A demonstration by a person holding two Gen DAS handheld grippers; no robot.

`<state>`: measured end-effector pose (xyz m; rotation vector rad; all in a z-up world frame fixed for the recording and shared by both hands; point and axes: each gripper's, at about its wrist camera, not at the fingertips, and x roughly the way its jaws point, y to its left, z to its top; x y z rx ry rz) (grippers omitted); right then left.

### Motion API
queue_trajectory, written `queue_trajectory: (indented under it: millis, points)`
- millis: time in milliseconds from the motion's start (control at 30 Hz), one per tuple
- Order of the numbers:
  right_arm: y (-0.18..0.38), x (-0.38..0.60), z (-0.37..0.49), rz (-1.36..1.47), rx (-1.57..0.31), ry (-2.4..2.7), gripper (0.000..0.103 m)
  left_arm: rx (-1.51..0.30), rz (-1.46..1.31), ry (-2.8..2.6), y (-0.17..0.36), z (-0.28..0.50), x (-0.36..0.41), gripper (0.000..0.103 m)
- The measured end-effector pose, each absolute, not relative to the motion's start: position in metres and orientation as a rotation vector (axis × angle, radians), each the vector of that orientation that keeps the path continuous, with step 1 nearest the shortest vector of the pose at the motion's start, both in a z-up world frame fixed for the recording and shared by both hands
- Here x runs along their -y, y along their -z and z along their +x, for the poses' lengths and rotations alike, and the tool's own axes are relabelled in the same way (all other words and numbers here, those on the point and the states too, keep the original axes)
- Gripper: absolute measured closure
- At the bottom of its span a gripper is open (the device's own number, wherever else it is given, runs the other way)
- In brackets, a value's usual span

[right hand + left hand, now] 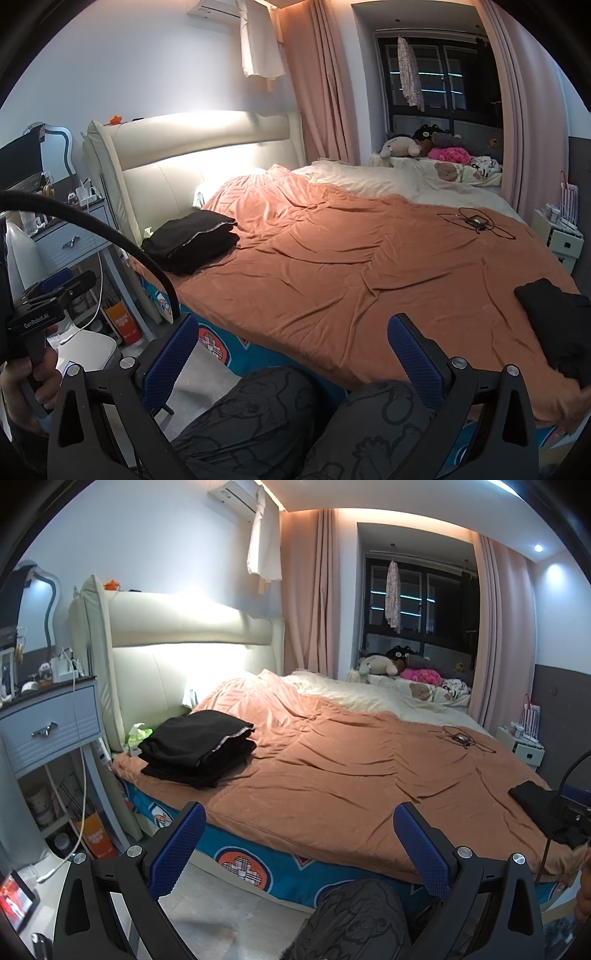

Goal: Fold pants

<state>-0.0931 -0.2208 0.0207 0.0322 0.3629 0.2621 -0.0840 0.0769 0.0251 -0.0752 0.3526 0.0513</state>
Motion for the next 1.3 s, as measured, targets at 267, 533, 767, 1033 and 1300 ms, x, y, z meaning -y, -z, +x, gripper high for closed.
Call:
queue_trajectory:
  millis: [267,533,767,1033,1300]
  points:
    - [-0.0192,0.2188,-0.0949,0.024,-0.364,-0.268,0.000,-0.345,-0.064,-0.051,-0.0278,-0.0869,-0.0745,0.000]
    - [-0.0206,0.2200,-0.0939,0.023,-0.363,-0.265,0.000,-0.335,-0.068,-0.053,-0.0293,-0.0885,-0.0750,0.000]
    - [-0.0210,0.2196,-0.0927,0.022,-0.370,-0.270,0.000,-0.333,-0.073,-0.053,-0.0308,-0.0901,-0.0742,0.000]
    - [-0.0218,0.2185,-0.0953,0.020,-0.364,-0.270,0.000,-0.351,-0.066,-0.055,-0.0295,-0.0889,-0.0732,0.000]
    - [-0.0239,0.2189,-0.0960,0.028,-0.361,-0.276,0.000,-0.368,-0.068,-0.056,-0.0266,-0.0853,-0.0741,0.000]
